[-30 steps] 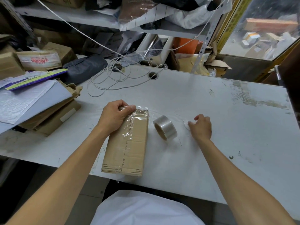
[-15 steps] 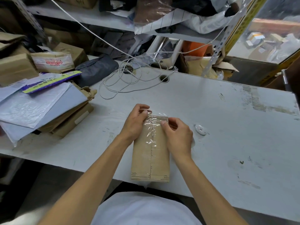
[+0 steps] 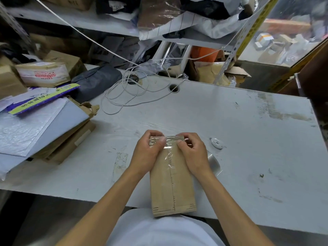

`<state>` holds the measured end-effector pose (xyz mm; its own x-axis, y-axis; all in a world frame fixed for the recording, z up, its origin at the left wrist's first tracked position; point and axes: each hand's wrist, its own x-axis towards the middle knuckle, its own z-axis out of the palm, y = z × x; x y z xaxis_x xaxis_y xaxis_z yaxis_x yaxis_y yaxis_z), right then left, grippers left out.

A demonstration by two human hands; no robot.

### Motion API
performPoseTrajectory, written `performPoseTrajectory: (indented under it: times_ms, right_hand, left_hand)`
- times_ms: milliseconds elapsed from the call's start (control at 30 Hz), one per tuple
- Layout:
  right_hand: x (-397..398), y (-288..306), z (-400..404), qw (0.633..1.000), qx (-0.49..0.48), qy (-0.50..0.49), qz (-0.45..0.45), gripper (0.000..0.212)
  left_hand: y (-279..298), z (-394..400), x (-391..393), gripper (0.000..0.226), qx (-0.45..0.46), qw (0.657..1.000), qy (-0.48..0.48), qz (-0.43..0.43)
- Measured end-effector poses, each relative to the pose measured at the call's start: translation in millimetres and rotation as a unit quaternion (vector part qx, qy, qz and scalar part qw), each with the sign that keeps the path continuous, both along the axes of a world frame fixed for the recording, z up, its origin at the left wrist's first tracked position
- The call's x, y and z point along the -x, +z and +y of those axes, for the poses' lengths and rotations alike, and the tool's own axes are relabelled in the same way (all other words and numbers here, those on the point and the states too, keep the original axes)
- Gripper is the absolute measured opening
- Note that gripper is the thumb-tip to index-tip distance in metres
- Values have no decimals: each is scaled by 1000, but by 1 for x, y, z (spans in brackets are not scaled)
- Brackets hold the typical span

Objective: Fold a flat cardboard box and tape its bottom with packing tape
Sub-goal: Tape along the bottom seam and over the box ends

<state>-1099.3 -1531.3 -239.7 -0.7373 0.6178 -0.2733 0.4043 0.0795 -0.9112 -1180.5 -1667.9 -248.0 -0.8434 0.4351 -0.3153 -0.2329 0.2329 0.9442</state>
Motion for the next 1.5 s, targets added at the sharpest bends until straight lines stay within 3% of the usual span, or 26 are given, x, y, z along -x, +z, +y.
performPoseTrajectory:
  times_ms: [233, 500, 933, 1233, 1400, 1500]
  right_hand:
    - [10, -4, 13, 998, -53, 42, -13, 26]
    - [13, -14, 28, 997, 41, 64, -21, 39]
    - [25, -10, 22, 991, 124, 7, -54, 37]
    - [41, -20, 28, 967, 190, -107, -129, 39]
    - [41, -20, 28, 953, 223, -129, -160, 41]
    - [41, -20, 30, 942, 241, -159, -172, 28]
  left_hand:
    - [0, 3, 9, 38, -27, 998, -29, -42]
    - [2, 18, 2, 7, 38, 999, 0, -32]
    - [1, 25, 12, 19, 59, 989, 40, -132]
    - [-11, 45, 26, 21, 108, 970, 56, -212]
    - [-7, 47, 24, 29, 112, 969, 81, -203]
    - [-6, 47, 23, 34, 118, 974, 83, -174]
